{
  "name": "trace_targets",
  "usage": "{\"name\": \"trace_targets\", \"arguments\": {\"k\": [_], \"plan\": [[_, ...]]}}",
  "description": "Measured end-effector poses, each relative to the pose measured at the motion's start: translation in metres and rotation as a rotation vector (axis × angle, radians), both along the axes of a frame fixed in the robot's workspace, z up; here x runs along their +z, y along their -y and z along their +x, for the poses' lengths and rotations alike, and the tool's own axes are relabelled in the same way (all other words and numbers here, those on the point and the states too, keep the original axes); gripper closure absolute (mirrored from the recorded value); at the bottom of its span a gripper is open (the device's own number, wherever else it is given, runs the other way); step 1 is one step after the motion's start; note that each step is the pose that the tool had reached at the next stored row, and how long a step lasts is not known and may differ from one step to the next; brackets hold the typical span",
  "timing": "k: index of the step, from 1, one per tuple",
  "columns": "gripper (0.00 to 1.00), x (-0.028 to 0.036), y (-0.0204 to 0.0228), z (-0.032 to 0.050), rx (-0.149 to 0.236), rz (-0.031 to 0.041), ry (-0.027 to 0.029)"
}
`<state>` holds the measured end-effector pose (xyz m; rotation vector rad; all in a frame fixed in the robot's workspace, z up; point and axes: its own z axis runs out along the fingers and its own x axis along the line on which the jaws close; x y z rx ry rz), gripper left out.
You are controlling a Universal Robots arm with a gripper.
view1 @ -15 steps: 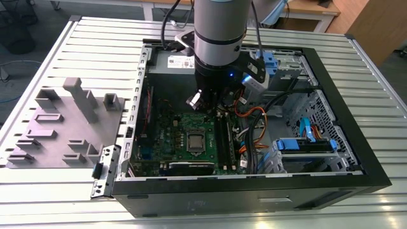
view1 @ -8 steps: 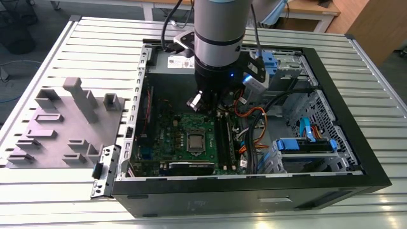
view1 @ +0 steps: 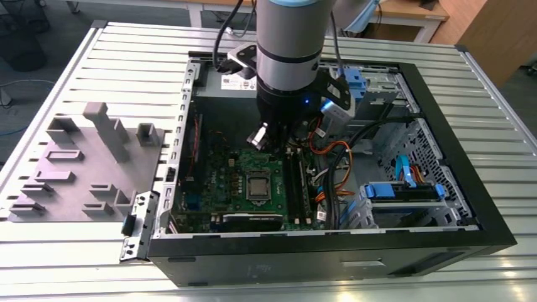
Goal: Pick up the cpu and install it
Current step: 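Install the first cpu locking lever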
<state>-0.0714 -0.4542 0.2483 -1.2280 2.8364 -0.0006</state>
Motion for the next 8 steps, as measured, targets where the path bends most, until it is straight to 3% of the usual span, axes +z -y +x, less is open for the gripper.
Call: {"name": "trace_targets", "arguments": {"k": [8], "plan": [[0.89, -0.0024, 0.0048, 0.0000, 0.035, -0.0008, -0.0109]]}}
